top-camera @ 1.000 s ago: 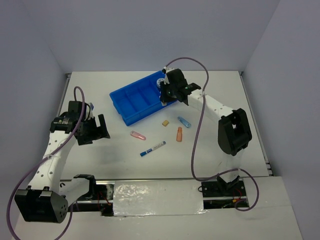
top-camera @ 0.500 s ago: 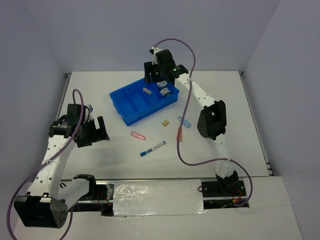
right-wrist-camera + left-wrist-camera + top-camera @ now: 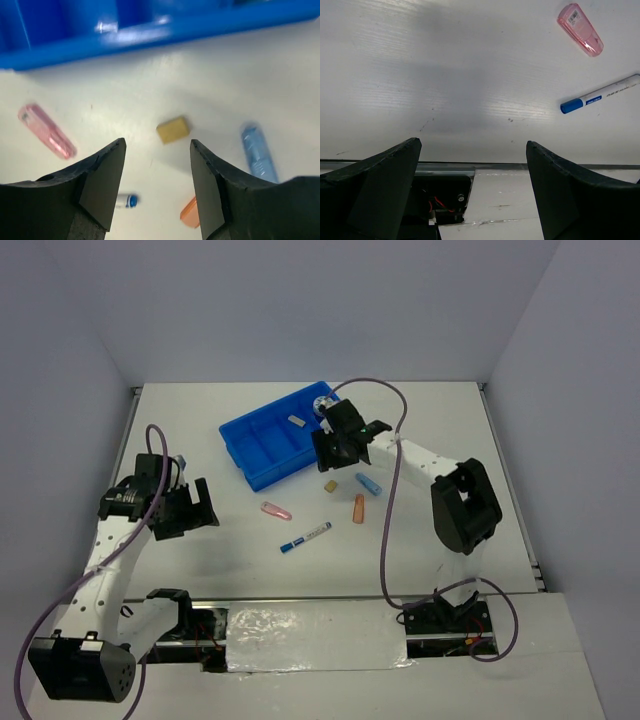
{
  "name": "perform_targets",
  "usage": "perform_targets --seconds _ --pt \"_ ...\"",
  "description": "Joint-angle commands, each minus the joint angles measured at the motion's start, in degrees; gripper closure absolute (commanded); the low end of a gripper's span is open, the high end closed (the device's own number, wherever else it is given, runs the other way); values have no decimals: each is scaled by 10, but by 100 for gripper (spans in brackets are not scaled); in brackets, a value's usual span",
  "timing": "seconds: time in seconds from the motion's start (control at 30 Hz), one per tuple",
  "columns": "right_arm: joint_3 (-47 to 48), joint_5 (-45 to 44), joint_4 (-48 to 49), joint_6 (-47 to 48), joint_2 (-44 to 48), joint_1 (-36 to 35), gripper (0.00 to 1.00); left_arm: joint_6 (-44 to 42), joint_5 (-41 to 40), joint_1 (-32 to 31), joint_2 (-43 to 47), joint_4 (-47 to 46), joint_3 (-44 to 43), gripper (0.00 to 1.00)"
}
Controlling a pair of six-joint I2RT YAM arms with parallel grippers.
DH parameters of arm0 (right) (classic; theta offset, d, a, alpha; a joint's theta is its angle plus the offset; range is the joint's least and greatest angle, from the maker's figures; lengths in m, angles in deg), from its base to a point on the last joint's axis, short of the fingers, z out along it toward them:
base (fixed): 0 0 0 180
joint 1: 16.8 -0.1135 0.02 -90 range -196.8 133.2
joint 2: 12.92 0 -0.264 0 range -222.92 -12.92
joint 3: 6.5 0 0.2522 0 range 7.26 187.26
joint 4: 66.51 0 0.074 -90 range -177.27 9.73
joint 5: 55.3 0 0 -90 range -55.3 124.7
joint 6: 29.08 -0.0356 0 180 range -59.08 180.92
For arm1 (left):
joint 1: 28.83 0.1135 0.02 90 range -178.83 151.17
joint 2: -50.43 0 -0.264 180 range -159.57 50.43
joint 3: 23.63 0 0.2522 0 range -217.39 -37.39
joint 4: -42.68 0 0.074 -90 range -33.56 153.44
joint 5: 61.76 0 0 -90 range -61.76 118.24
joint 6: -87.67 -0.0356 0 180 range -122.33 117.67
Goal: Sort the stationery into containers
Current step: Pick up the stationery from the center of the board.
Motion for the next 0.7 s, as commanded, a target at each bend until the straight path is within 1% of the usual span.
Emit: perform_targets --seconds 0.0,0.03,0.1,0.17,0.37,0.43,0.57,0.67 --pt "-71 -26 86 4 50 -23 38 9 9 -1 10 -12 11 1" --pt "-91 -31 91 3 49 -23 34 10 12 -1 11 -17 14 1" --pt "-88 -43 81 4 32 -23 31 11 21 -1 11 -21 17 1" --pt "-84 -52 74 4 14 -23 31 10 20 -1 9 -20 17 1" --pt "-81 -44 100 9 -26 -23 31 7 11 -1 13 -15 17 1" --pt "-75 -37 107 15 -38 -22 33 7 11 -1 15 -12 17 1" --pt "-50 -34 91 19 -74 -22 37 7 5 -1 18 -5 16 1" --pt "-66 -30 93 13 -71 -22 45 6 0 -1 19 -3 16 1"
